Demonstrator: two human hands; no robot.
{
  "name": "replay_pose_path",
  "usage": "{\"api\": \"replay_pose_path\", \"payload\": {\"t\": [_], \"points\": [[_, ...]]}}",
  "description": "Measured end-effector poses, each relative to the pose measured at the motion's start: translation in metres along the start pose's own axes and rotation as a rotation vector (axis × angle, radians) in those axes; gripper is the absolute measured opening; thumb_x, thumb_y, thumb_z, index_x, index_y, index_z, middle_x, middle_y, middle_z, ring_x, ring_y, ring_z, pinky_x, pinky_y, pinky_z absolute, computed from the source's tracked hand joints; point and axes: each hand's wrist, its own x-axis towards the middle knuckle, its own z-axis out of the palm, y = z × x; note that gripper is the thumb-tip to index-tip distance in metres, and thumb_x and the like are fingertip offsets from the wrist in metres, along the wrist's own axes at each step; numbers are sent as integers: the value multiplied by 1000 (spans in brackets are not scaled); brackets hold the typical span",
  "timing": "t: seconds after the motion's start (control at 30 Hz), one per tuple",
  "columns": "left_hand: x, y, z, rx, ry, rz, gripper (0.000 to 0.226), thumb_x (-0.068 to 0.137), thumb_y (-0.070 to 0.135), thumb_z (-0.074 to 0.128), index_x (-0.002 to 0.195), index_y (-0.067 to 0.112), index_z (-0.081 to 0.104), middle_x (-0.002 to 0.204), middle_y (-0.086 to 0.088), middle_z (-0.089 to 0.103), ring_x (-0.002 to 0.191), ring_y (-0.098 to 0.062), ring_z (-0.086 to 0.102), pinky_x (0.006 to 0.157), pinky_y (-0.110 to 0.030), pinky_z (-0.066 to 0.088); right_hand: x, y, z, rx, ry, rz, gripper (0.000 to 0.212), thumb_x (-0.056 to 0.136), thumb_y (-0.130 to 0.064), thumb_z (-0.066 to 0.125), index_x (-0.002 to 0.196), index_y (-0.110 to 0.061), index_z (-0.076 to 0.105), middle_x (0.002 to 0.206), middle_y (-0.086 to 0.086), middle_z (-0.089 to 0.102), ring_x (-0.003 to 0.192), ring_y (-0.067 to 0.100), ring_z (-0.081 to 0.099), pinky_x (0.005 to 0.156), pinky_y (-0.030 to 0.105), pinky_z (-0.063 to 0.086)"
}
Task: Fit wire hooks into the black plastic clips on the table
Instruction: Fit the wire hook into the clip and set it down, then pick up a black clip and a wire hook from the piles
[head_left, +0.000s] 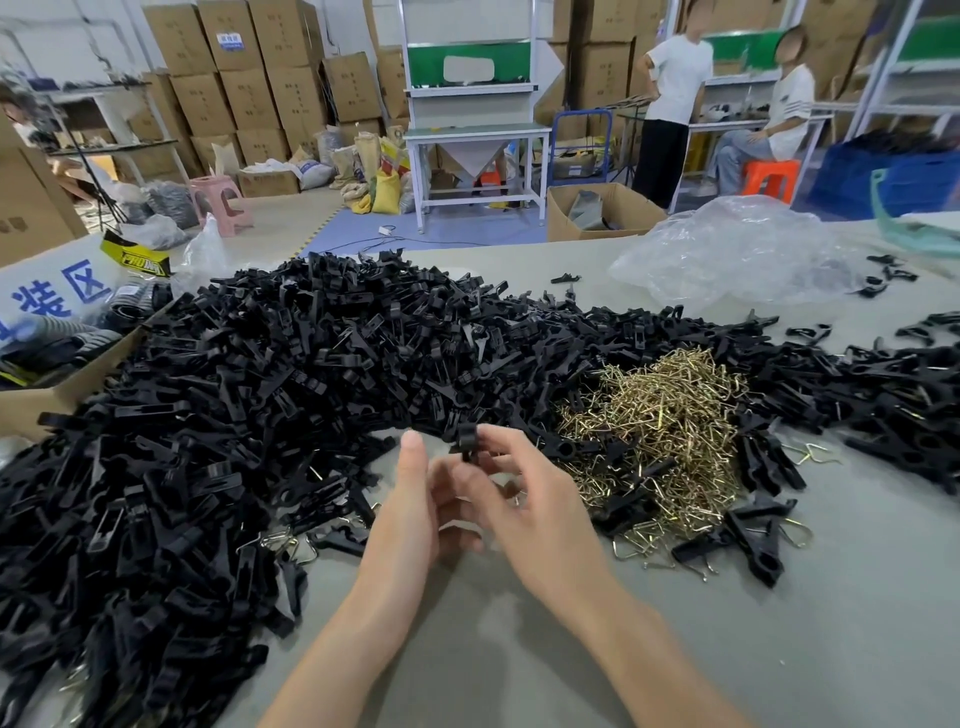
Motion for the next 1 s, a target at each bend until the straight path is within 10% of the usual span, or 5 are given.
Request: {"api": "replay_pose_path", "payload": {"t": [0.23, 0.57, 0.8, 1.0], "points": [[-10, -9, 25, 293, 93, 346, 44, 101, 54, 33, 97, 30, 70, 85, -1, 70, 73, -13, 64, 65, -26, 52, -5, -6, -24, 615, 246, 298, 40, 90, -57, 53, 110, -24, 65, 106, -3, 76, 91, 18, 74, 87, 47, 58], [-5, -10, 118, 361, -133, 363, 35, 103, 45, 36, 93, 33, 68, 87, 1, 70, 73, -19, 64, 65, -37, 51, 17, -15, -242, 959, 734, 290, 77, 100, -64, 31, 151, -5, 32, 119, 7, 69, 104, 19, 68, 80, 31, 56], [-12, -16, 85, 716, 128, 461, 17, 103, 32, 47, 102, 36, 64, 94, 16, 67, 90, -5, 60, 79, -30, 49, -17, -2, -162, 513, 361, 328, 43, 103, -50, 42, 136, -25, 51, 104, -6, 76, 92, 14, 72, 79, 28, 61], [-29, -22, -16, 1430, 607, 194, 45, 95, 35, 58, 133, 11, 58, 140, -20, 51, 134, -40, 40, 116, -57, 19, -24, -3, -59, -81, 96, 24, 36, 107, -39, 42, 142, -32, 47, 111, -18, 63, 97, -1, 58, 87, 18, 43]]}}
